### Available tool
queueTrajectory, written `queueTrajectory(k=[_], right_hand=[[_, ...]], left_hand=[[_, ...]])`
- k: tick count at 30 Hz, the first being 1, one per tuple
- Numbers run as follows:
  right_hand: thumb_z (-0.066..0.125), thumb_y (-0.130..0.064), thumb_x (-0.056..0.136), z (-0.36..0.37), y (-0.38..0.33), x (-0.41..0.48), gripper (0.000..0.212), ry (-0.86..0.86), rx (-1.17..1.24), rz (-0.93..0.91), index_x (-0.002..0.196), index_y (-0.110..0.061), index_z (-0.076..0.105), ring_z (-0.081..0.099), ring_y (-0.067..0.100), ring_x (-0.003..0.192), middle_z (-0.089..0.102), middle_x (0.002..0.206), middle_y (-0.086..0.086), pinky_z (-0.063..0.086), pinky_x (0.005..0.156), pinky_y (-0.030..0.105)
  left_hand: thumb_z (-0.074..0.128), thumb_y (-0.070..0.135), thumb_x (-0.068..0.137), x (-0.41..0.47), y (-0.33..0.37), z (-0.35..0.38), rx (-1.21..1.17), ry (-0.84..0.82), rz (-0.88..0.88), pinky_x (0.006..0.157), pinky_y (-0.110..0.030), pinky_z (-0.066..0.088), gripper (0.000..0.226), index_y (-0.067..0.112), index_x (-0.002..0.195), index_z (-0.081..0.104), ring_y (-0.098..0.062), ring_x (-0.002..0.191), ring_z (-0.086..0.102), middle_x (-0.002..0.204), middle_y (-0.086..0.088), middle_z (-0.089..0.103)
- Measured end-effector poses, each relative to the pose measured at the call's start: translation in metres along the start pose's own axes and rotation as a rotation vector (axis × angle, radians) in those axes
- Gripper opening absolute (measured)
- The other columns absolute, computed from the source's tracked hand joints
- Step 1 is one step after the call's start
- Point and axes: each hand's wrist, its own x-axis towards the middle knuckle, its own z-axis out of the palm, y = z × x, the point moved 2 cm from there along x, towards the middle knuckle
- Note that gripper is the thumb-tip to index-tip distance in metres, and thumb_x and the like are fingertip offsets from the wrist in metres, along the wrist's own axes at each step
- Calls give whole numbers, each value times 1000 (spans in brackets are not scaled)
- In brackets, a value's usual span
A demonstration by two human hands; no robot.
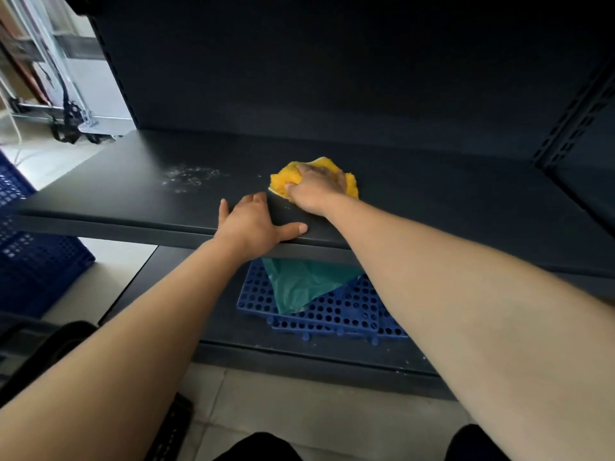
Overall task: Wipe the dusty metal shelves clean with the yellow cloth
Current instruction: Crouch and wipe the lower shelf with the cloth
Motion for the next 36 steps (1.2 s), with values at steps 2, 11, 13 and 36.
queueTrajectory(k=[2, 11, 13, 36], right_hand=[[38, -49, 94, 5, -15, 0, 58, -19, -4, -93, 147, -29, 26, 23, 24, 143, 30, 154, 2, 12, 117, 41], [33, -44, 96, -8, 33, -4, 58, 36, -14, 78, 149, -25, 21, 20, 26, 144, 25, 156, 5, 7, 120, 41], [32, -43, 96, -10, 40, -3, 59, 41, -13, 158, 150, -23, 19, 18, 26, 144, 25, 156, 5, 5, 120, 42], [36, -44, 95, 5, 16, -10, 69, 66, 6, 128, 152, -19, 5, -6, 28, 147, -6, 160, 8, -5, 119, 43]], left_hand=[[51, 72, 75, 1, -1, 2, -3, 20, 5, 117, -46, 2, 90, 11, 140, 34, -23, 133, 37, 142, -9, 41], [51, 75, 71, 2, -7, 2, -33, 11, -23, 118, -46, -1, 102, 8, 144, 26, -22, 141, 23, 149, -7, 31], [54, 75, 69, 3, -9, 3, -70, 39, -36, 118, -44, 0, 102, 8, 142, 28, -22, 141, 22, 147, -8, 33], [56, 73, 70, -5, -18, -5, -27, 33, -96, 119, -45, 1, 110, 5, 147, 18, -24, 145, 12, 153, -11, 22]])
